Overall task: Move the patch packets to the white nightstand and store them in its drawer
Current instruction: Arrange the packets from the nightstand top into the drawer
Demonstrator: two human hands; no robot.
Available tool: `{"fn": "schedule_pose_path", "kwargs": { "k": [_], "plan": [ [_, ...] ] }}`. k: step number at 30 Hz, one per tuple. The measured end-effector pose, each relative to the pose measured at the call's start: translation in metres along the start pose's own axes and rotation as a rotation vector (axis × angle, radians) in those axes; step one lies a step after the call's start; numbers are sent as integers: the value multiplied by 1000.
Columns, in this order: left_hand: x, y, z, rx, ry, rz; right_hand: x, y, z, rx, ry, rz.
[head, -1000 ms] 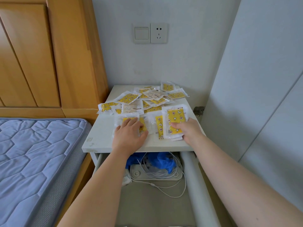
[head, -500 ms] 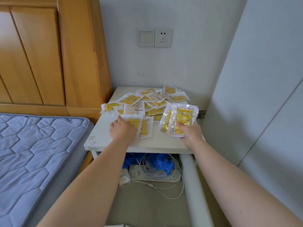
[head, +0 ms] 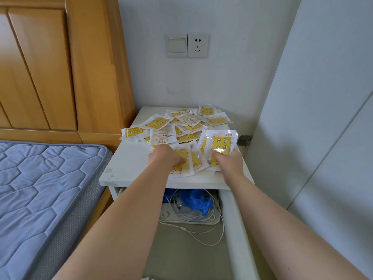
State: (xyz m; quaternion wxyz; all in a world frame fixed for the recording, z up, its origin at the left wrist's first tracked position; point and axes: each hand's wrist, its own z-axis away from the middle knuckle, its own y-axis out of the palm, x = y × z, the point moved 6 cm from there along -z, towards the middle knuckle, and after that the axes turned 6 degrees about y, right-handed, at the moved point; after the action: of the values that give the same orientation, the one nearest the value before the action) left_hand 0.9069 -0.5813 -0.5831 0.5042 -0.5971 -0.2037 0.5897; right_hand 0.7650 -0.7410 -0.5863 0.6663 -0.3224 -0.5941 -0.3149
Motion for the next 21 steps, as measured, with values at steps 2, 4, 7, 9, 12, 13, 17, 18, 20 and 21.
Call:
{"fn": "schedule_pose_path", "kwargs": {
  "k": [2,4,7,9,12,13,17,18,20,21],
  "plan": [
    [0,-1,2,-20,-17,38,-1,1,0,15,-8,11],
    [-2,0,4,-45,-33,49,-1,1,0,22,-9,16],
    [-15,8,5,-65,35,-7,-3,2,-2,39,12,-1],
    [-26,16,7,-65,101,27,-3,2,-3,68,7,-14],
    [-31,22,9,-72,114,223,-3,4,-5,125,-12,-17],
    [-30,22,10,-86,103,309,-4,5,-6,136,-11,-11],
    [-29,23,18,-176,105,569,-5,4,-9,142,-2,0],
    [-29,23,20,-191,114,600,-6,4,-9,143,-4,8],
    [-27,22,23,-212,128,637,-6,5,-9,145,-4,30],
    [-25,21,24,-218,131,667,-6,5,-9,143,-1,40]
  ]
}}
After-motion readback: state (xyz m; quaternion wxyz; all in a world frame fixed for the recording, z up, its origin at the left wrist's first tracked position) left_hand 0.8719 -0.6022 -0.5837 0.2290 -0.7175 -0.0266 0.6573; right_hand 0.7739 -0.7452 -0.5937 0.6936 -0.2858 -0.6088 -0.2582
